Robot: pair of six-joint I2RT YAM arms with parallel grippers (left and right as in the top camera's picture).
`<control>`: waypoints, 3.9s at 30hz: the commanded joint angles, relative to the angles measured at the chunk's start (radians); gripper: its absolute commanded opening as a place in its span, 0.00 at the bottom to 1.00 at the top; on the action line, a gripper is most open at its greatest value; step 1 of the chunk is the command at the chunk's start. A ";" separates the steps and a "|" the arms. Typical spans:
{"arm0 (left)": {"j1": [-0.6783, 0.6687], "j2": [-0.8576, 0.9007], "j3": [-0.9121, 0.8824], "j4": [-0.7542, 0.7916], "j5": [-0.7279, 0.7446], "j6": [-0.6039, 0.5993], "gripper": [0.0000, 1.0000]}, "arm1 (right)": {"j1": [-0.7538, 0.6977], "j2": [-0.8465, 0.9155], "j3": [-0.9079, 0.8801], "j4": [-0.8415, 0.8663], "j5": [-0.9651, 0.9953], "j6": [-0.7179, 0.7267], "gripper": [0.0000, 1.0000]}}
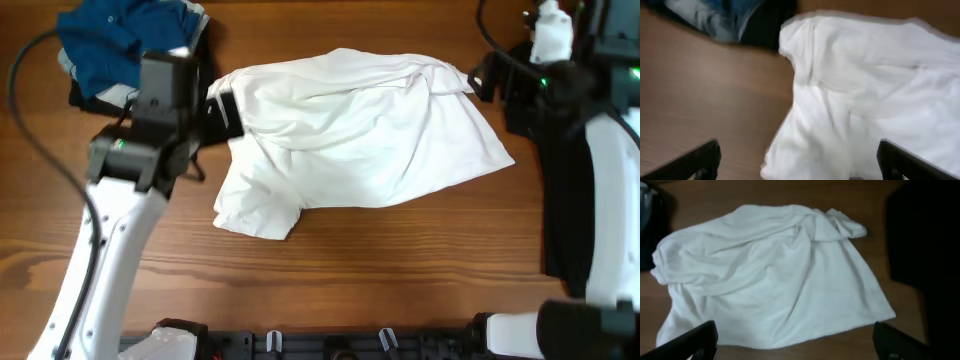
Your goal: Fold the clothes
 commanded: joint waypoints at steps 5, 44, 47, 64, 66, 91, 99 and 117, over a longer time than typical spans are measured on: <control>0.008 0.032 -0.319 -0.043 0.072 -0.330 1.00 | -0.005 -0.002 -0.100 -0.026 0.121 0.127 1.00; 0.017 0.126 -0.799 0.623 0.143 -0.391 0.04 | -0.005 -0.002 -0.271 0.034 0.117 0.101 0.96; 0.055 0.026 -0.740 0.536 0.132 -0.364 0.04 | -0.005 -0.002 -0.286 0.018 0.117 0.101 0.90; 0.278 -0.201 -0.681 0.494 0.123 -0.285 0.04 | -0.005 0.001 -0.723 0.380 0.122 0.144 0.70; 0.278 -0.201 -0.681 0.493 0.121 -0.285 0.04 | -0.005 0.001 -0.779 0.431 0.122 0.156 0.68; 0.278 -0.201 -0.681 0.376 0.116 -0.286 0.04 | -0.003 0.141 -1.005 0.854 0.152 0.361 0.54; 0.278 -0.201 -0.681 0.369 0.117 -0.286 0.04 | -0.003 0.180 -1.005 0.858 0.113 0.359 0.04; 0.277 -0.355 -0.171 0.261 0.117 -0.180 0.04 | -0.107 -0.185 -0.231 0.266 0.048 0.175 0.04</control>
